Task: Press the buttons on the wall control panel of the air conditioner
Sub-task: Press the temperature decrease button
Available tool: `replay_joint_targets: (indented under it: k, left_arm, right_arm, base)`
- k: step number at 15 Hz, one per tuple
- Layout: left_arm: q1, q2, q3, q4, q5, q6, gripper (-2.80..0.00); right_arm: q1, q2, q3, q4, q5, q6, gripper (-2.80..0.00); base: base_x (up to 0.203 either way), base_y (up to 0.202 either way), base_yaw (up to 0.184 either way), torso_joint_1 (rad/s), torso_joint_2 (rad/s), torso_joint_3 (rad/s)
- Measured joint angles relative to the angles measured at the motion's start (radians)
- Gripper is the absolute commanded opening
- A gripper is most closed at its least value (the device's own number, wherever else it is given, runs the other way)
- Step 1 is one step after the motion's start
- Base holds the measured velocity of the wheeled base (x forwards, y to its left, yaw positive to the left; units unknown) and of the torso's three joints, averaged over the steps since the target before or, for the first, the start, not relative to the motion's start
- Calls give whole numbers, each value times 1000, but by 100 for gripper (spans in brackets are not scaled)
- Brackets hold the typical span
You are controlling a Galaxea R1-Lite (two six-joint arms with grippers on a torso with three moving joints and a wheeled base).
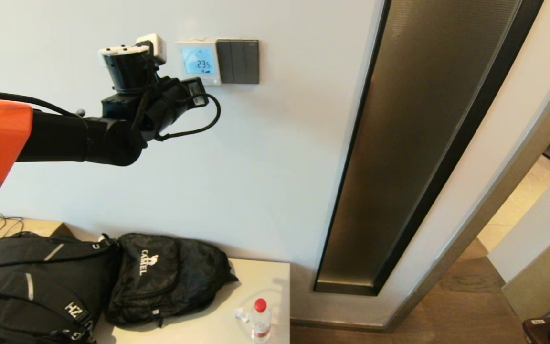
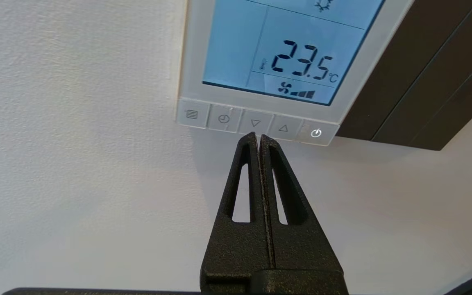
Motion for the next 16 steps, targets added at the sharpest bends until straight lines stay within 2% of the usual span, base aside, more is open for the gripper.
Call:
replay_joint_targets:
  k: [10, 13, 16]
  left_arm:
    - [-10, 83, -110, 27, 0, -1, -280]
    - [-9, 76, -93, 18, 1, -1, -280]
    - [-8, 40, -21, -2, 1, -4, -280]
  right_arm:
    - [0, 0, 0, 0, 0, 0, -280]
    - [0, 0, 0, 0, 0, 0, -280]
    - [0, 0, 0, 0, 0, 0, -280]
  base:
    - [0, 0, 0, 0, 0, 0]
    - [0, 0, 0, 0, 0, 0]
    - [0, 0, 0, 0, 0, 0]
